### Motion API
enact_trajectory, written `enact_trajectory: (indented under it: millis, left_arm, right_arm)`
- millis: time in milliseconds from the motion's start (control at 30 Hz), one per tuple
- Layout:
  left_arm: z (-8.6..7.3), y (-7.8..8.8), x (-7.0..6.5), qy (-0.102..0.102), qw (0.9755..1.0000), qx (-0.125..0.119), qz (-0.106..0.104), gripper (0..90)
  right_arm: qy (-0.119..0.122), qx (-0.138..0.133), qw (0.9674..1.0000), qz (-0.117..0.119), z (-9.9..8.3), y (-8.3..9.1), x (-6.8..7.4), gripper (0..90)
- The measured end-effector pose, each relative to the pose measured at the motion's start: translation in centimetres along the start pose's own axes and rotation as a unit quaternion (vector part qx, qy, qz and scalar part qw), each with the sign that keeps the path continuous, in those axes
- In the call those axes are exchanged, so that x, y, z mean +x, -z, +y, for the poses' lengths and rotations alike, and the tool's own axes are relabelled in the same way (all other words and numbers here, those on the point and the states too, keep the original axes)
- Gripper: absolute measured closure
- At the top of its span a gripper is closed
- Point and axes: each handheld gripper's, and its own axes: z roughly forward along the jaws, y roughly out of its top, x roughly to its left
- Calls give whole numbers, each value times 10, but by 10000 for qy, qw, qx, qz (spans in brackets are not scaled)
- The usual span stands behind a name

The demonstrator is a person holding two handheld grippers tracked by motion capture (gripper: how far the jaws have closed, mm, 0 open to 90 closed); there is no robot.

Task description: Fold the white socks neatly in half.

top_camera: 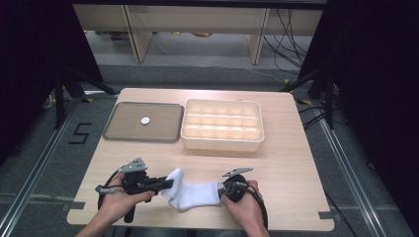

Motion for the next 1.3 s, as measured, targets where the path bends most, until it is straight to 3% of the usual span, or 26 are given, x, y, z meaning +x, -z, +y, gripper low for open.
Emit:
enact_trajectory:
  millis: [100,200,267,367,900,933,967,1033,1067,1100,1300]
  left_arm:
    - [0,-1,0,-11,10000,-17,-48,792]
    - [0,-2,-1,-10,10000,-29,-39,792]
    - [0,-3,-1,0,10000,-34,-48,792]
    - [0,-4,-2,-18,10000,-35,-19,792]
    - [-2,-9,-2,17,9999,-45,-88,793]
    - [-2,-9,-2,29,9999,-53,-89,793]
    - [-2,-9,-2,25,9999,-51,-90,793]
    - [-2,-10,-2,45,10000,-59,-61,793]
    - [-2,-10,-2,37,10000,-56,-50,793]
    - [-2,-10,-2,37,10000,-56,-50,794]
    - [-2,-13,-2,40,10000,-22,-52,794]
  right_arm:
    - [-69,-19,10000,7,0,0,1,885]
    - [8,-44,10000,13,0,-1,0,885]
    - [-163,10,9999,-36,0,-1,3,885]
    - [12,-54,10000,46,0,-2,2,884]
    - [-19,-27,10000,-52,0,-3,5,881]
    - [-142,41,9999,-88,0,-3,7,881]
    - [-137,3,9999,25,0,-2,8,881]
    - [-121,25,9999,-111,0,-3,7,881]
    - [-78,-24,10000,52,0,-3,8,881]
    - [9,-137,9999,57,0,-4,7,880]
    - [-35,-132,9999,51,-1,-4,8,879]
